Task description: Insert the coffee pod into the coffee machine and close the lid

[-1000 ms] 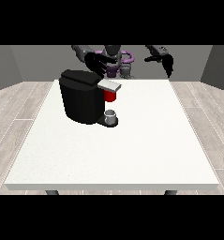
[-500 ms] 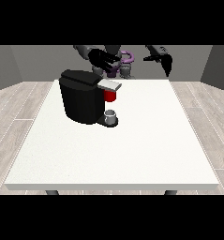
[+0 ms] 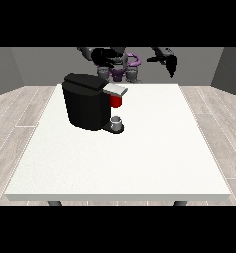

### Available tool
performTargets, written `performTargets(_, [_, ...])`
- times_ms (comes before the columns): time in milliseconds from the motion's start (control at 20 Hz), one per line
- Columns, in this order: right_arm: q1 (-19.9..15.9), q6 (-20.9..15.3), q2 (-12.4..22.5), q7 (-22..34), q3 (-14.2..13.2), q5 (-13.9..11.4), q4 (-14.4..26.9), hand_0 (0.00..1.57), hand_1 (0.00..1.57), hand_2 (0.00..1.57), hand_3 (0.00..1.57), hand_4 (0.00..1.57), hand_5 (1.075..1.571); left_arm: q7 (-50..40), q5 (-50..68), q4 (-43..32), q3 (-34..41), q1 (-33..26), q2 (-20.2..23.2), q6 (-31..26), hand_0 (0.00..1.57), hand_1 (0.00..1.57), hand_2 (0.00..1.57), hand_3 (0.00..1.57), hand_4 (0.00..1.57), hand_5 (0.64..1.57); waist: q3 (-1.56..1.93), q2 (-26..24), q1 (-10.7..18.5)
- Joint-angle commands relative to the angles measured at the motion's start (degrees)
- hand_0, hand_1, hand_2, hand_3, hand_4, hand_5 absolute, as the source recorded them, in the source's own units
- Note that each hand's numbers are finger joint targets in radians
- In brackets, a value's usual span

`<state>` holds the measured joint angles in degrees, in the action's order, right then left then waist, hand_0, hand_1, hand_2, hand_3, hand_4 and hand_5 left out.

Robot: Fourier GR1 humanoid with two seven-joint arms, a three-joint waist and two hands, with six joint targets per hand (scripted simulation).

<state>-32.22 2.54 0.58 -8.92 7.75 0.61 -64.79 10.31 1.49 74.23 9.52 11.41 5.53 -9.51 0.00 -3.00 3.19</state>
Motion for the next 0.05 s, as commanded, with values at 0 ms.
performTargets(0, [9.9, -2.0, -0.5, -2.3, 4.5, 4.1, -4.7, 0.00, 0.00, 0.00, 0.00, 0.16, 1.571, 1.6, -0.2, -2.7, 1.6, -1.0, 0.3, 1.4, 0.00, 0.00, 0.00, 0.00, 0.19, 1.571, 0.00, -2.9, -5.1])
